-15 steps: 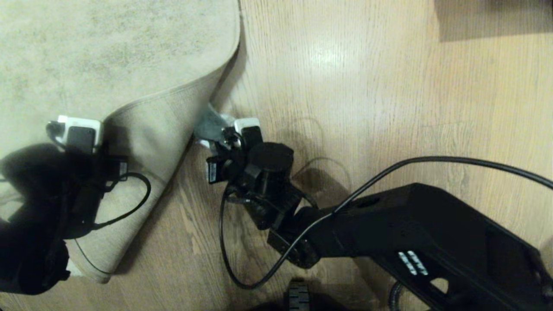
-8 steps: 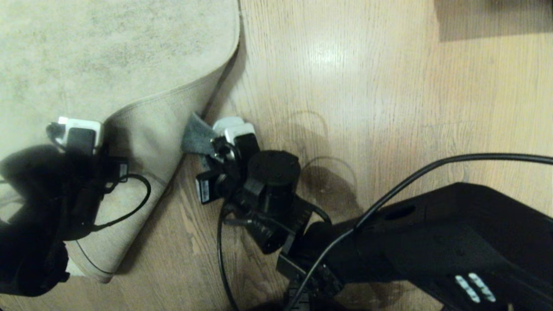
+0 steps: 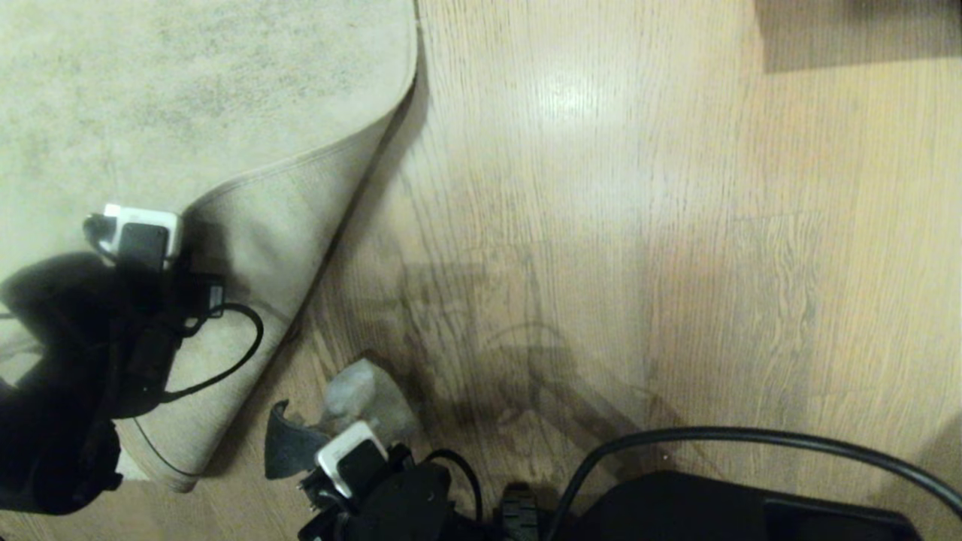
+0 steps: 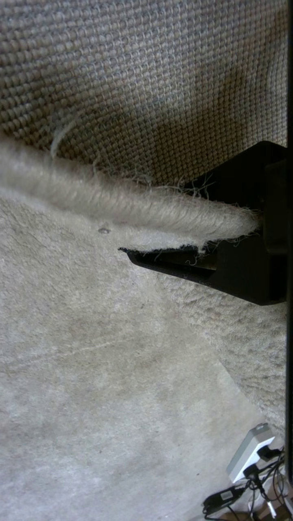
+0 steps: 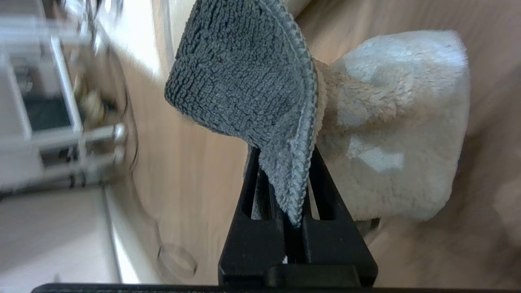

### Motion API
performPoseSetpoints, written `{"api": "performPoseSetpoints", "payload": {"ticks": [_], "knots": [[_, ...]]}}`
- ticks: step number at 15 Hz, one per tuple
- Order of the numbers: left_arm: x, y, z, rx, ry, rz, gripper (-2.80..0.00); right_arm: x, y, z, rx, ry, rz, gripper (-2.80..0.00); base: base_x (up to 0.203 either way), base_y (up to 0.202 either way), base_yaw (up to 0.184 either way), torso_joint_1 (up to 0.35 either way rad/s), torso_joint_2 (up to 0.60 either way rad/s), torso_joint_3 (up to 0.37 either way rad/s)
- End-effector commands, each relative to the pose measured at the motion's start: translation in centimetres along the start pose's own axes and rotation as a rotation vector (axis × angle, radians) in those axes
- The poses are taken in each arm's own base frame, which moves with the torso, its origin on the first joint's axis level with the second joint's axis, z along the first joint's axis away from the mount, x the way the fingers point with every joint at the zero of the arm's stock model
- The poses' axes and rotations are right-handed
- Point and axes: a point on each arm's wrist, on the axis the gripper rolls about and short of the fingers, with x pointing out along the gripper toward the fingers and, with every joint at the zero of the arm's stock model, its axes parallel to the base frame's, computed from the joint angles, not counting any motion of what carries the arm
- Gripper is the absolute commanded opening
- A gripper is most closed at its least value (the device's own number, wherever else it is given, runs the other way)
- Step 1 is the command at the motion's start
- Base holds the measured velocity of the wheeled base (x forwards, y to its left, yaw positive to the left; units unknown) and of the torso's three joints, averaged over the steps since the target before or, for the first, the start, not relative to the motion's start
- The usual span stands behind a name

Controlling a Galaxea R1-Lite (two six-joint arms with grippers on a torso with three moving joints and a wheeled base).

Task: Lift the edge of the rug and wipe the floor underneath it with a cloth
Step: Wipe the floor under the carpet with a rag

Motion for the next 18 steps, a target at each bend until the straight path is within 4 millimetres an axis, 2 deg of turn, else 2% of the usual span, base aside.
{"api": "performPoseSetpoints", "payload": {"ticks": [1, 4, 5, 7, 9, 11, 14, 18], "knots": [[0.4, 0.2, -0.6, 0.0, 0.017, 0.019, -2.8, 1.5, 0.8, -3.2, 0.015, 0.032, 0.006, -2.8, 0.0, 0.0, 0.0, 0.0, 0.0, 0.0], [0.2, 0.1, -0.7, 0.005, 0.022, 0.011, -2.8, 3.5, 0.7, -4.6, 0.043, 0.012, -0.008, -2.8, 0.0, 0.0, 0.0, 0.0, 0.0, 0.0], [0.2, 0.0, -0.6, 0.006, 0.02, 0.008, -2.8, 4.4, 0.2, -4.4, 0.055, -0.013, -0.022, -2.8, 0.0, 0.0, 0.0, 0.0, 0.0, 0.0], [0.1, 0.0, -0.6, 0.007, 0.02, 0.008, -2.8, 6.3, -1.1, -2.4, 0.079, -0.083, -0.055, -2.8, 0.0, 0.0, 0.0, 0.0, 0.0, 0.0], [0.1, 0.0, -0.6, 0.008, 0.019, 0.008, -2.8, 8.5, -3.3, 1.5, 0.104, -0.173, -0.103, -2.8, 0.0, 0.0, 0.0, 0.0, 0.0, 0.0], [0.1, 0.0, -0.6, 0.007, 0.022, 0.009, -2.8, 9.5, -7.1, 5.9, 0.113, -0.231, -0.175, -2.8, 0.0, 0.0, 0.0, 0.0, 0.0, 0.0], [-0.2, 0.1, -1.0, 0.012, 0.035, 0.003, -2.8, 7.9, -10.6, 12.4, 0.123, -0.318, -0.233, -2.8, 0.0, 0.0, 0.0, 0.0, 0.0, 0.0], [-0.3, 0.1, -1.0, 0.002, 0.012, 0.014, -2.8, 4.5, -12.2, 19.6, 0.137, -0.418, -0.257, -2.8, 0.0, 0.0, 0.0, 0.0, 0.0, 0.0]]}}
